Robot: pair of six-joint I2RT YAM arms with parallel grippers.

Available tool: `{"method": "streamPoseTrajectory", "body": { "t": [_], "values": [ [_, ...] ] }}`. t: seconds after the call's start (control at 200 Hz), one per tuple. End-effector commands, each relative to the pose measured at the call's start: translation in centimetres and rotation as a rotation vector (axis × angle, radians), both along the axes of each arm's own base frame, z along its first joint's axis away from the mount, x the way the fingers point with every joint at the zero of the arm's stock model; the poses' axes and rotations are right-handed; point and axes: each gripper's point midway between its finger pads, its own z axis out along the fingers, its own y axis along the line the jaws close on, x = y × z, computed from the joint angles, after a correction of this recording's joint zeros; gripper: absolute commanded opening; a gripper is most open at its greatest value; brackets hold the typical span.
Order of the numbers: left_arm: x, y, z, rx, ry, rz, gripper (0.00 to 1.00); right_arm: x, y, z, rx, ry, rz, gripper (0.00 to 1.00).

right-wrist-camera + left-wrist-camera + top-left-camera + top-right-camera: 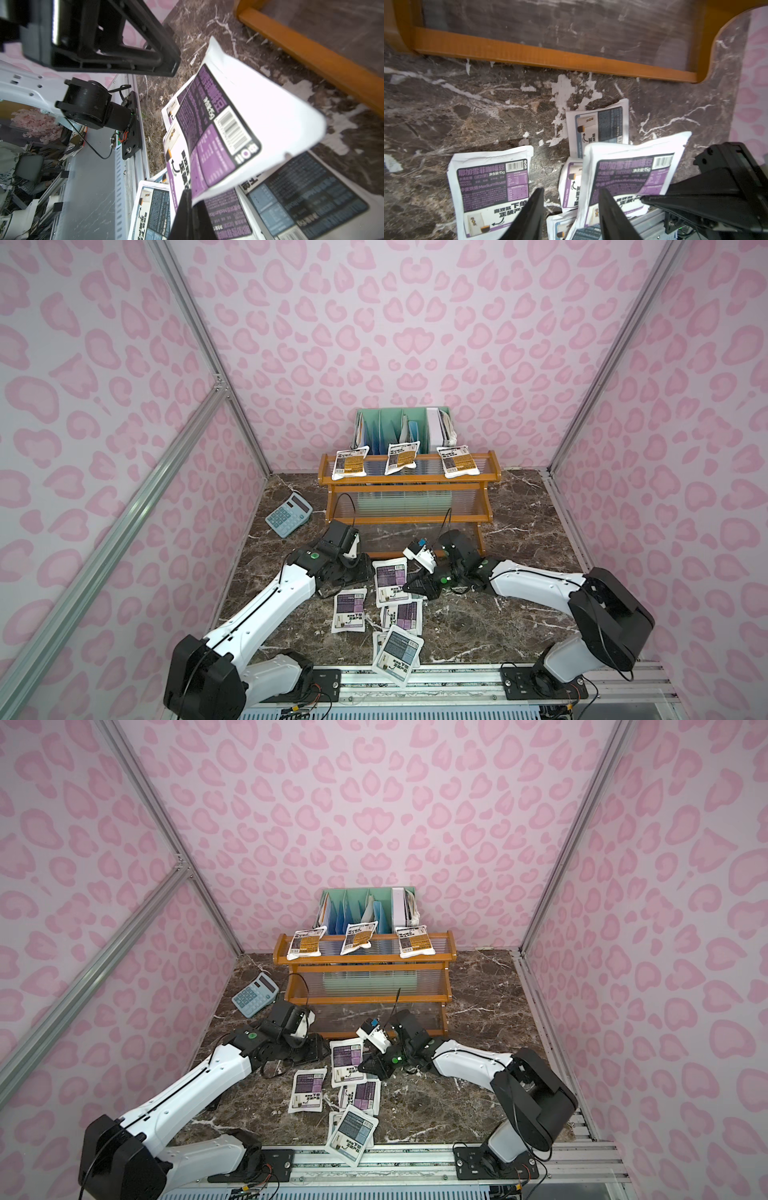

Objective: Place the bagged coffee beans on the shelf by color
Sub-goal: Pick up the bagged coffee beans at the center of the board.

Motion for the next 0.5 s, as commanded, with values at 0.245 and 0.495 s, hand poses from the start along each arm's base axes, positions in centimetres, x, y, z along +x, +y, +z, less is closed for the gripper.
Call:
{"method": "streamPoseTrajectory", "body": {
  "t": [0.245,0.495],
  "values": [
    [1.2,0.1,3.9,-0.311,-0.133,0.051,0.48,6.0,1.6,7.3,0.172,-0.079,-0.104,0.0],
    [2.1,2.8,4.0,-0.277,-0.173,0.207,0.48,11.3,3.7,9.1,0.213,-0.129,-0.241,0.0]
  ]
}}
